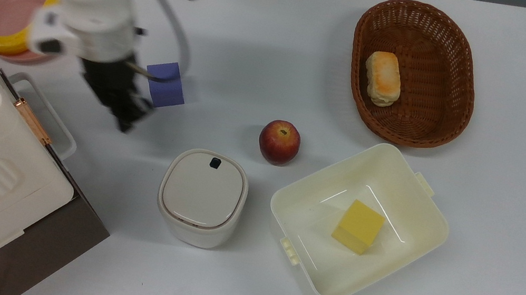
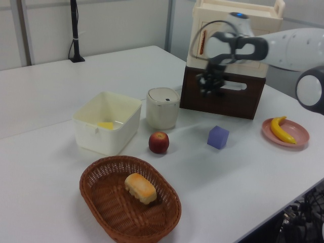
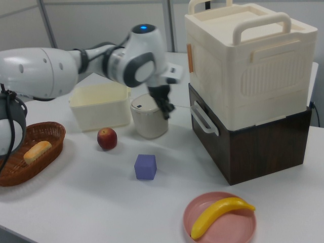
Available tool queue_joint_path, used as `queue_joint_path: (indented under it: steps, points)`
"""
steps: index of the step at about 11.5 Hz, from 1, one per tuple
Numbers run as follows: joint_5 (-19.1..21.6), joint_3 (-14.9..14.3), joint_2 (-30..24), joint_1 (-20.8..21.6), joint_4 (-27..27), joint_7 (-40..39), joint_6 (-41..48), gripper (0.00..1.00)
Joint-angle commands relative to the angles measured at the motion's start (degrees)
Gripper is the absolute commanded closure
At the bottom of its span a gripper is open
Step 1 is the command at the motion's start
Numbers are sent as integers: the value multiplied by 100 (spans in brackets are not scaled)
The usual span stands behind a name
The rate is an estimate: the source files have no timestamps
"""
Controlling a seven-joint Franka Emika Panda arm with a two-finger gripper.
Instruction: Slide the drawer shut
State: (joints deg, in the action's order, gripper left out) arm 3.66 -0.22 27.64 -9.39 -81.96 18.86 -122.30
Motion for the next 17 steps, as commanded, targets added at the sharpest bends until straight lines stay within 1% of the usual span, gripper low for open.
queue_joint_path:
  steps: [1, 2, 3, 4, 5, 6, 7, 8, 10, 12, 13, 14, 16, 17]
  points:
    - [-155, 381, -354, 419, -136, -435, 145, 100]
    - [-181, 443, -530, 490, -136, -654, 259, 100]
    - [-181, 453, -766, 577, -144, -1039, 521, 100]
    - [-199, 453, -1004, 596, -171, -1634, 906, 95]
    - [-225, 444, -1241, 578, -275, -2014, 1206, 51]
    - [-391, 444, -1452, 570, -407, -2027, 1470, 1]
    - [-705, 444, -1585, 578, -486, -2018, 1690, 0]
    - [-822, 453, -1630, 587, -487, -1983, 1832, 0]
    - [-832, 435, -1857, 543, -470, -1895, 1920, 0]
    - [-832, 365, -2173, 290, -443, -1956, 2044, 0]
    - [-832, 330, -2305, 245, -469, -1965, 2044, 0]
    - [-771, 173, -2333, 227, -452, -1939, 2044, 0]
    - [-718, 14, -2412, 218, -487, -1878, 2209, 0]
    - [-717, -4, -2456, 218, -452, -1886, 2211, 0]
